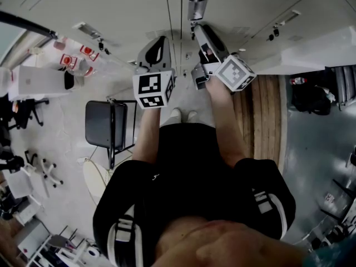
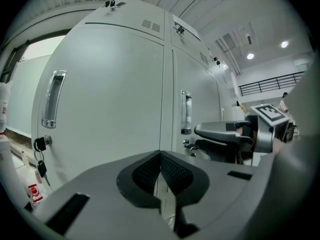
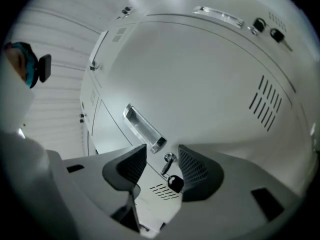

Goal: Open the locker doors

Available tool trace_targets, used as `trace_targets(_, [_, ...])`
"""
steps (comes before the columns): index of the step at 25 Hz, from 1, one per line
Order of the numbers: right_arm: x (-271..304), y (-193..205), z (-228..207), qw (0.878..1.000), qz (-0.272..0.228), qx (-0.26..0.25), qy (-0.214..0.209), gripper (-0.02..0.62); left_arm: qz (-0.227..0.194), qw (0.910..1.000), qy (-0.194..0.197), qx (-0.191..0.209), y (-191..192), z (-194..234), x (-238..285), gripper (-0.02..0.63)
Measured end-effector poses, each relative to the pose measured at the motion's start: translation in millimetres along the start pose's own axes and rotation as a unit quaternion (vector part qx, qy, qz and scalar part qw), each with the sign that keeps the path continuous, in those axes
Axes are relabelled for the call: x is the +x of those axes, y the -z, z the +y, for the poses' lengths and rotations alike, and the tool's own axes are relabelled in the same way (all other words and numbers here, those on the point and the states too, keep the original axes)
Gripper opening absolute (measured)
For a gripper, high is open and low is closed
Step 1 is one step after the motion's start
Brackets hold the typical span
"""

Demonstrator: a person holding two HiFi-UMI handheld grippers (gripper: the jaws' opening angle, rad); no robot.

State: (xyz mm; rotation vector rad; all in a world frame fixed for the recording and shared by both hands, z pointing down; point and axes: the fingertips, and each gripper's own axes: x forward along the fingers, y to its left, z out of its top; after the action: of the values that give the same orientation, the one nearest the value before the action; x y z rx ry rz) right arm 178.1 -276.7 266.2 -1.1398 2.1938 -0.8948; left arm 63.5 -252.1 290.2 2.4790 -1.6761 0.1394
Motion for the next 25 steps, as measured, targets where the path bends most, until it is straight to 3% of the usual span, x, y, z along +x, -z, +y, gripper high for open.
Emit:
trace_targets(6, [6.9,-3.6,22.9,0.986,0.003,-0.164,0.02,0.195,-0.001,1.0,0.005,0.007,0.4,0.5,3.3,0.009])
trace_targets(12, [11.1,0.6,42.0,0.952,0.013,-0.303,0.042,0.195,0.017,0.9997,0.013,0.013,7.4,-1.1,2.6,0.009])
trace_targets(17, [19.8,0.4,53.6,0.93,0.018,-0.366,0.045,0.195,0.006,0.9998,0.017,0.011,3.2,0.1,7.4,0.009])
trace_targets(22, [27.4,7.0,62.2,0.896,0.024,-0.438,0.067,0.193,-0.003,0.9997,0.021,0.013,0.8,2.7,10.5,0.009])
trace_targets(25, [32.0,6.0,62.5,0.889,0.025,-0.451,0.076,0.192,-0.005,0.9997,0.021,0.013,-0.9,4.2,11.9,0.009])
